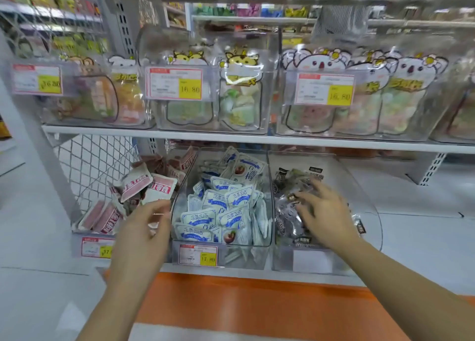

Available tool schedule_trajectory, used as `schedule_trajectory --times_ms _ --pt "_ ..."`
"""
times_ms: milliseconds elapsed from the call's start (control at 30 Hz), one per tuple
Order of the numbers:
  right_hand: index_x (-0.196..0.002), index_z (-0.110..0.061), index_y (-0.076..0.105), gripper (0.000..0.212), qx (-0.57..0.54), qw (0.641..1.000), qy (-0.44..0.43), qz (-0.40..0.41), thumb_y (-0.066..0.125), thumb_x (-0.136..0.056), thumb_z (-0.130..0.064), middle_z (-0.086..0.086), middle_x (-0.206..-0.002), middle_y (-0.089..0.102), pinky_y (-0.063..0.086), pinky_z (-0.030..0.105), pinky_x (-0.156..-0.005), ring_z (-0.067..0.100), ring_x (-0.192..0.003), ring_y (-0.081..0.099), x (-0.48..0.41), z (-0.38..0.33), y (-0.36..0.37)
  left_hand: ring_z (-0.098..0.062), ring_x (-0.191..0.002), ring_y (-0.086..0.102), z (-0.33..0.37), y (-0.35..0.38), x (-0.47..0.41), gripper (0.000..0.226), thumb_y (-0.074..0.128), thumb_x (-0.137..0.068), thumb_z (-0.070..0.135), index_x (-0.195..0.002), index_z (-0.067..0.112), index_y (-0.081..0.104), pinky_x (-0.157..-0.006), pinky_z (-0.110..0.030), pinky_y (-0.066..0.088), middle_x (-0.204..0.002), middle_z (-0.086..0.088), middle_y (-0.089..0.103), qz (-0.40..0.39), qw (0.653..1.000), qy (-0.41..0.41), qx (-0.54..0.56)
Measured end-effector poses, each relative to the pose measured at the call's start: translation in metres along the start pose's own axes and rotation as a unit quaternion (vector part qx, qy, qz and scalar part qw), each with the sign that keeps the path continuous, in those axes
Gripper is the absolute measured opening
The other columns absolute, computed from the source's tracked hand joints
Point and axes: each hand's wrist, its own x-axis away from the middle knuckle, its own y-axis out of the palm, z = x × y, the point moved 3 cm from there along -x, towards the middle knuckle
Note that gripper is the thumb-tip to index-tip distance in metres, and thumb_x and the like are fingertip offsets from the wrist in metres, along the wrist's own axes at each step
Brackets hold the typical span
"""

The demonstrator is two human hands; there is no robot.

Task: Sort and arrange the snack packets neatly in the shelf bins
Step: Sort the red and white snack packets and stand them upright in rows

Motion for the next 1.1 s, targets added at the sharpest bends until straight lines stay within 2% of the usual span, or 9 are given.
schedule_trajectory --times_ms 100,167,300,433,533,667,800,933,1100 --pt "-0.142 -0.034 0.035 0.047 0.091 0.982 0.044 -0.159 0.032 -0.097 -0.049 0.009 -0.158 0.008 0.016 0.048 -0.115 0.028 -0.144 0.013 0.001 0.0 0.014 -0.01 -0.092 0.056 -0.022 -0.012 -0.004 0.024 0.056 -0.089 0.01 -0.11 0.018 0.065 -0.072 -0.017 0.037 -0.106 0.002 0.066 0.024 0.999 -0.017 -0.031" --pt "-0.142 -0.036 0.033 0.048 0.118 0.973 0.055 -0.189 0.031 -0.096 -0.051 0.009 -0.158 0.007 0.017 0.048 -0.115 0.028 -0.144 0.014 -0.005 -0.004 0.013 -0.009 -0.094 0.055 -0.027 -0.017 -0.008 0.026 0.056 -0.088 0.011 -0.111 0.02 0.065 -0.077 -0.024 0.039 -0.107 0.004 0.065 0.033 0.998 -0.023 -0.041" --pt "-0.114 -0.025 0.066 0.027 0.042 0.997 0.048 -0.044 0.057 -0.089 -0.029 0.012 -0.135 0.051 0.038 0.049 -0.101 0.033 -0.118 0.051 -0.016 -0.039 -0.008 -0.003 -0.096 0.053 -0.036 -0.028 -0.015 0.025 0.053 -0.09 0.014 -0.109 0.024 0.064 -0.08 -0.028 0.041 -0.106 0.007 0.065 0.058 0.998 -0.015 -0.03" --pt "-0.09 -0.019 0.073 0.013 -0.078 0.988 -0.114 0.07 0.065 -0.081 -0.015 0.003 -0.103 0.068 0.044 0.044 -0.086 0.029 -0.095 0.06 -0.025 -0.134 -0.021 0.019 -0.105 0.037 -0.054 -0.046 -0.018 0.021 0.052 -0.091 0.011 -0.101 0.023 0.065 -0.088 -0.03 0.042 -0.105 0.011 0.061 0.102 0.993 -0.057 0.001" --pt "-0.1 -0.02 0.07 0.018 -0.114 0.965 -0.236 -0.025 0.058 -0.087 -0.023 -0.003 -0.104 0.068 0.043 0.035 -0.086 0.02 -0.1 0.058 -0.034 -0.224 -0.004 -0.01 -0.121 0.051 -0.066 -0.057 -0.02 0.024 0.051 -0.091 0.012 -0.106 0.025 0.065 -0.095 -0.04 0.046 -0.123 0.005 0.06 0.122 0.988 -0.091 0.016" --pt "-0.126 -0.022 0.056 0.036 -0.079 0.913 -0.358 -0.178 0.051 -0.091 -0.025 -0.002 -0.13 0.054 0.04 0.036 -0.099 0.018 -0.121 0.046 -0.056 -0.319 0.05 -0.019 -0.092 0.061 -0.083 -0.067 -0.029 0.029 0.053 -0.089 0.011 -0.106 0.029 0.067 -0.083 -0.041 0.049 -0.107 0.007 0.065 0.137 0.985 -0.099 -0.036" --pt "-0.135 -0.024 0.048 0.05 0.036 0.893 -0.384 -0.234 0.048 -0.09 -0.047 0.003 -0.137 0.047 0.033 0.042 -0.104 0.025 -0.127 0.041 -0.096 -0.365 0.095 -0.029 -0.107 0.05 -0.106 -0.076 -0.035 0.031 0.059 -0.082 0.004 -0.103 0.025 0.069 -0.088 -0.043 0.043 -0.107 -0.001 0.064 0.155 0.972 -0.124 -0.125" --pt "-0.124 -0.036 0.055 0.051 0.166 0.86 -0.365 -0.315 0.049 -0.082 -0.063 -0.003 -0.131 0.054 0.037 0.041 -0.1 0.026 -0.13 0.036 -0.108 -0.368 0.118 -0.028 -0.122 0.042 -0.12 -0.075 -0.038 0.029 0.055 -0.088 0.011 -0.11 0.025 0.066 -0.098 -0.042 0.036 -0.121 0.002 0.061 0.094 0.968 -0.152 -0.178" --pt "-0.13 -0.04 0.049 0.048 0.2 0.848 -0.376 -0.315 0.048 -0.085 -0.059 -0.003 -0.144 0.043 0.023 0.047 -0.109 0.022 -0.142 0.014 -0.099 -0.341 0.105 -0.021 -0.144 0.007 -0.12 -0.066 -0.038 0.041 0.032 -0.098 0.027 -0.137 0.039 0.034 -0.113 -0.042 0.02 -0.152 0.017 0.021 -0.048 0.951 -0.177 -0.247"
